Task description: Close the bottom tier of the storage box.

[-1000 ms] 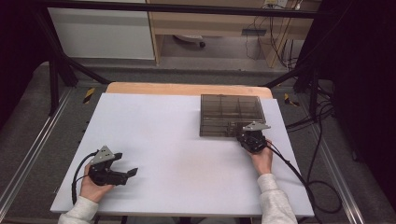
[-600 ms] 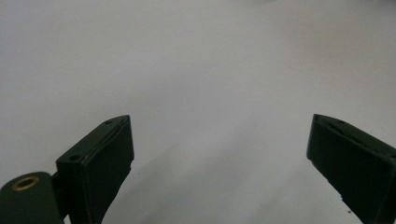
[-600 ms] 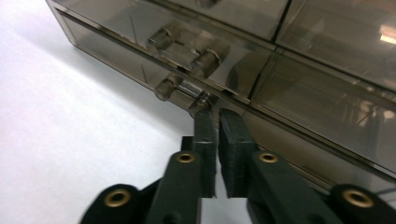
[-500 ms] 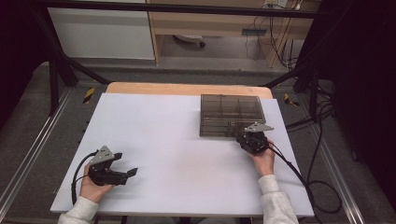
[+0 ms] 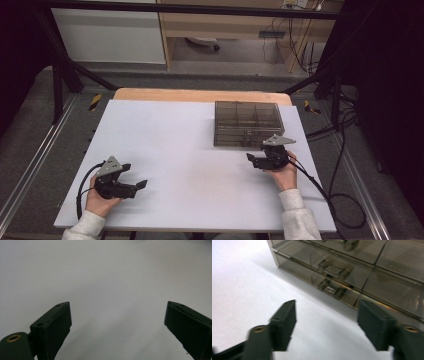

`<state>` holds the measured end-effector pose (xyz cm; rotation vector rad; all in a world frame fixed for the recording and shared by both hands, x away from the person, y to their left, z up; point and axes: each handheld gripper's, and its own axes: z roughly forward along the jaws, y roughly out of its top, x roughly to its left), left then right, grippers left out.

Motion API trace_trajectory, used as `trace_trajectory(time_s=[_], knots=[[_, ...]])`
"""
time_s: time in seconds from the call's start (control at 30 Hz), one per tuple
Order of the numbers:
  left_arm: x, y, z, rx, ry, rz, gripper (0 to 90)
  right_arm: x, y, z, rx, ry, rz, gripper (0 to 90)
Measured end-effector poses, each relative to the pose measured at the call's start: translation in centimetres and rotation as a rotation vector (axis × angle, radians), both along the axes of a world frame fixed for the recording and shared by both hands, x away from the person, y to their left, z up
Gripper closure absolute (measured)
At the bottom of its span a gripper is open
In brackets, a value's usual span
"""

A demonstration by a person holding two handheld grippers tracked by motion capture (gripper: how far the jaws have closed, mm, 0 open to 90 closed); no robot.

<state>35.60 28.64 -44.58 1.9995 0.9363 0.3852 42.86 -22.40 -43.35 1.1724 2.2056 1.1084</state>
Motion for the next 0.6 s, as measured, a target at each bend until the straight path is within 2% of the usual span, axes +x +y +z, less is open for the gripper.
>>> trace_trajectory(time_s=[0.13, 0.2, 0.33, 0.6], knots=[[0.0, 0.0, -0.1, 0.001, 0.001, 0.001, 7.0, -0.6, 0.1, 0.1, -0.020, -0.005, 0.002, 20.8], [0.0, 0.0, -0.1, 0.001, 0.001, 0.001, 7.0, -0.9, 0.0, 0.1, -0.017, -0.001, -0.001, 16.9], [0.0, 0.0, -0.1, 0.000, 0.001, 0.000, 7.0, -1.6, -0.2, 0.4, -0.006, -0.020, -0.004, 9.5], [0.0, -0.1, -0.1, 0.005, 0.002, -0.003, 7.0, -3.2, -0.8, 0.4, 0.001, -0.040, 0.019, 3.2]])
